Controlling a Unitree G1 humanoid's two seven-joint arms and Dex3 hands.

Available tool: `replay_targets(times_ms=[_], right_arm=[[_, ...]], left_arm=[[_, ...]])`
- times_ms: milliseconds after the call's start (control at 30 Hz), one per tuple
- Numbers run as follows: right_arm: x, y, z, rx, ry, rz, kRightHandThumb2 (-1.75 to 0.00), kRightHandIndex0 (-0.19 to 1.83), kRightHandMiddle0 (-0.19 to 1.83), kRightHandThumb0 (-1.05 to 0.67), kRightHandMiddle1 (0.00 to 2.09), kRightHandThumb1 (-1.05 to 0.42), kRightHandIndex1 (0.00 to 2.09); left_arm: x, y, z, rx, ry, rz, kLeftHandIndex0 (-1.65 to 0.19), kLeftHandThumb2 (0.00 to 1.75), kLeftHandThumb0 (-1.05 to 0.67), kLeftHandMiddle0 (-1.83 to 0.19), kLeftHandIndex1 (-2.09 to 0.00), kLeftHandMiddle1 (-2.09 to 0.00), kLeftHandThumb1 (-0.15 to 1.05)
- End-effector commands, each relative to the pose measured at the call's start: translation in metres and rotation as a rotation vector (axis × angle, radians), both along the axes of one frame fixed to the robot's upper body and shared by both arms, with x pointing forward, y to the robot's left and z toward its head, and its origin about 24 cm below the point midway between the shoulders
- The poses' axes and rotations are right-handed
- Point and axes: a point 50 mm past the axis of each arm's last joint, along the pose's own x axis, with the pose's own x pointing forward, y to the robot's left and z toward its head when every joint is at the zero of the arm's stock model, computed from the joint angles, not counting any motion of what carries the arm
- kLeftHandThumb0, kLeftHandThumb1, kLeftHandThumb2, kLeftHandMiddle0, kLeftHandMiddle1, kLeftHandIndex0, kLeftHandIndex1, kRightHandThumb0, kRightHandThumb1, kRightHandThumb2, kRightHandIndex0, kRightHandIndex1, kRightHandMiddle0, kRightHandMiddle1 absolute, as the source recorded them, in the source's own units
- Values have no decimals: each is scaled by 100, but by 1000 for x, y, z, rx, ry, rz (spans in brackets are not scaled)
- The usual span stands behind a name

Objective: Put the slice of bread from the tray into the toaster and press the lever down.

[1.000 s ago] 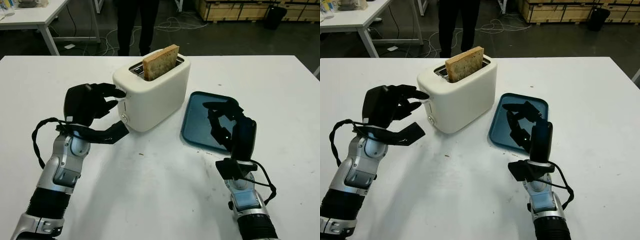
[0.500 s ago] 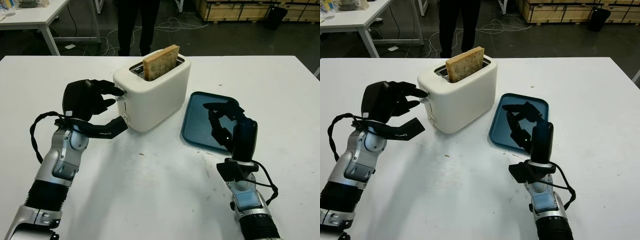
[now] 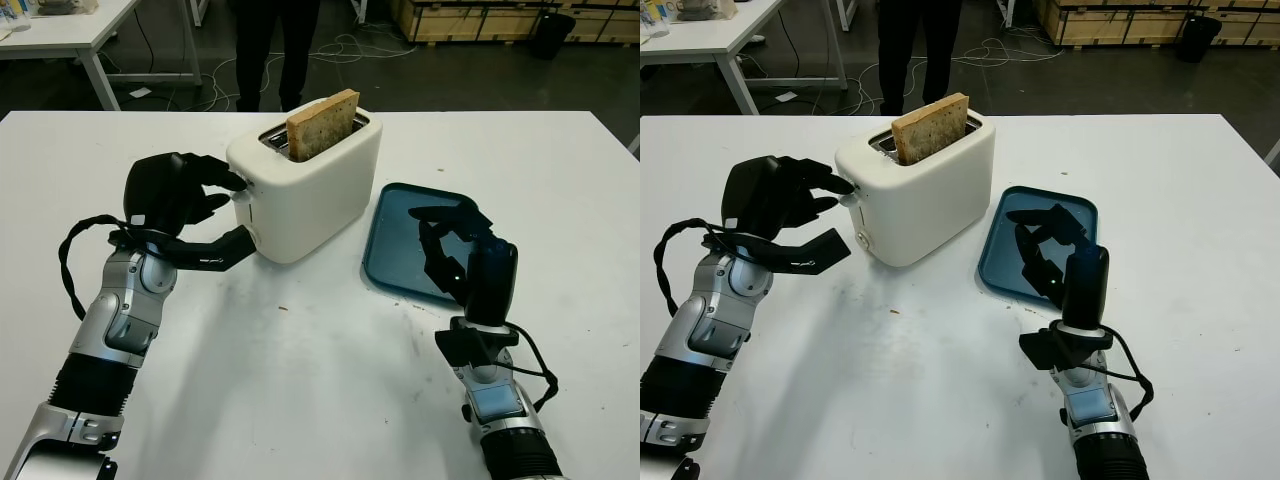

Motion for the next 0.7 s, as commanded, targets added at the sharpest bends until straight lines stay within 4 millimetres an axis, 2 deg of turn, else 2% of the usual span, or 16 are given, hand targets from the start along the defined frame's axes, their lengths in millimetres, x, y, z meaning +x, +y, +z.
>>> replay_targets(times_ms=[0, 400, 500, 667], right_arm=[[0, 1, 4, 2, -33, 13, -39, 70, 74, -44, 91, -92, 155], [0, -1, 6, 3, -64, 17, -39, 70, 68, -44, 102, -92, 156], [1, -1, 6, 4, -71, 17, -38, 71, 68, -44, 104, -92, 156], [1, -3, 7, -6, -83, 11, -37, 69, 67, -45, 108, -92, 167]], left_arm=[[1, 0, 7, 38, 5, 14, -132, 0, -8, -102, -14, -112, 80], [1, -4, 7, 97, 117, 55, -135, 1, -6, -95, -13, -123, 80], [1, -6, 9, 110, 117, 59, -138, 0, -6, -91, -16, -134, 81], [2, -10, 10, 118, 115, 43, -135, 0, -3, -89, -19, -140, 80]])
